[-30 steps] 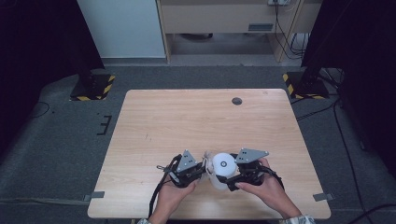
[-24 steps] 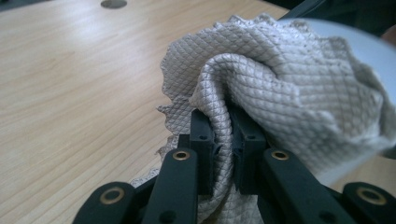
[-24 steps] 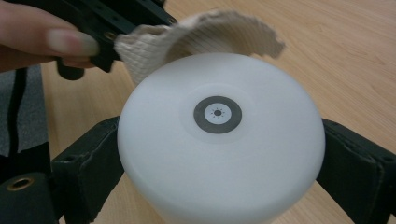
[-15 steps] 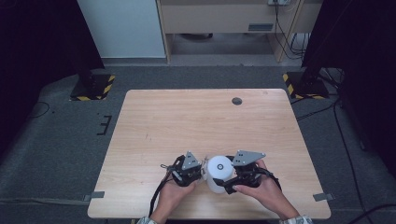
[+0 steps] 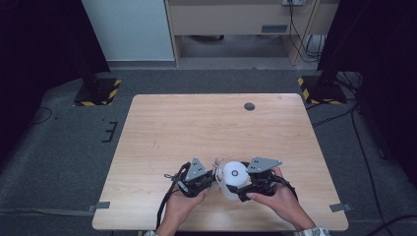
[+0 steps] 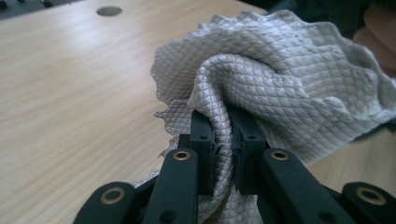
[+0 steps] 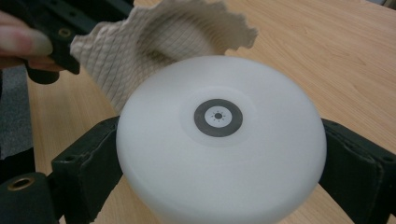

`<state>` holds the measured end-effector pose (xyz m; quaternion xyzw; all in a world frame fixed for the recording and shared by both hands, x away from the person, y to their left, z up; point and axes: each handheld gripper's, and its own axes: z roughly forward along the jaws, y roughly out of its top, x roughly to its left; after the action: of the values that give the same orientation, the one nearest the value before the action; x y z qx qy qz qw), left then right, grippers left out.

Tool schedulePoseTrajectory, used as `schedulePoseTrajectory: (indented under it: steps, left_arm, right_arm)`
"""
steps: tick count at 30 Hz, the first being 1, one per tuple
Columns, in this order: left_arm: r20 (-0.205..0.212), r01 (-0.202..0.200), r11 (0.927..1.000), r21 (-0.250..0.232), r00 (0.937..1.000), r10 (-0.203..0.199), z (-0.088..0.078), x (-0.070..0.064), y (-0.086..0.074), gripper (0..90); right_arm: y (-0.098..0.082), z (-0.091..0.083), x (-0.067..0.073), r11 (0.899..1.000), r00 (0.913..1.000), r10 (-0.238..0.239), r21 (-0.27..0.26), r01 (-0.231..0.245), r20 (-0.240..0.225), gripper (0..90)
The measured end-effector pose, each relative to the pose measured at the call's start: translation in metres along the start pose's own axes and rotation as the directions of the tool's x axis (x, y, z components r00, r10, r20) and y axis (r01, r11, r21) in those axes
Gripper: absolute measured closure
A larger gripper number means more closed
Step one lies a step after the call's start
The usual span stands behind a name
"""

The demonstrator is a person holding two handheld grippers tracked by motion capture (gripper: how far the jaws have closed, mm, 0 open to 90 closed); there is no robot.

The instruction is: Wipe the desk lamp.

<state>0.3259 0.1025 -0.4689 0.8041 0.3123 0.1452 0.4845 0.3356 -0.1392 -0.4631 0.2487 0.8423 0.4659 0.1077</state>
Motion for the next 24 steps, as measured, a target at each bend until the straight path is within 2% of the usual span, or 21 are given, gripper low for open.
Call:
schedulePoseTrajectory:
  steps: [2,8,11,14,18,24]
  left_arm:
    - [0.0,0.007,0.9999,0.008,1.0,-0.007,0.003,0.003,-0.001,80.3]
    - [-0.006,0.011,0.996,0.089,0.9999,-0.011,0.02,0.011,-0.015,80.3]
    - [-0.007,0.014,0.9919,0.127,0.9999,-0.013,0.024,0.01,-0.023,80.4]
    - [-0.008,0.013,0.9898,0.142,0.9999,-0.012,0.022,0.007,-0.027,80.4]
    - [-0.006,0.0,0.9895,0.145,1.0,0.001,0.016,0.004,-0.026,80.3]
    - [-0.02,0.026,0.9953,0.094,0.9995,-0.024,0.005,0.012,-0.021,80.0]
  right_arm:
    - [0.001,0.001,0.002,1.0,1.0,-0.004,0.0,0.004,-0.006,8.8]
    - [0.003,0.005,0.007,1.0,0.9996,-0.017,0.004,0.017,-0.024,8.8]
    - [0.003,0.005,0.007,1.0,0.9995,-0.022,0.003,0.022,-0.025,8.8]
    - [0.003,0.005,0.007,1.0,0.9995,-0.019,0.001,0.019,-0.025,8.8]
    - [0.002,0.004,0.007,1.0,0.9996,-0.018,-0.006,0.018,-0.024,8.7]
    - [0.0,0.001,0.011,1.0,0.9995,0.009,-0.021,-0.008,0.03,4.9]
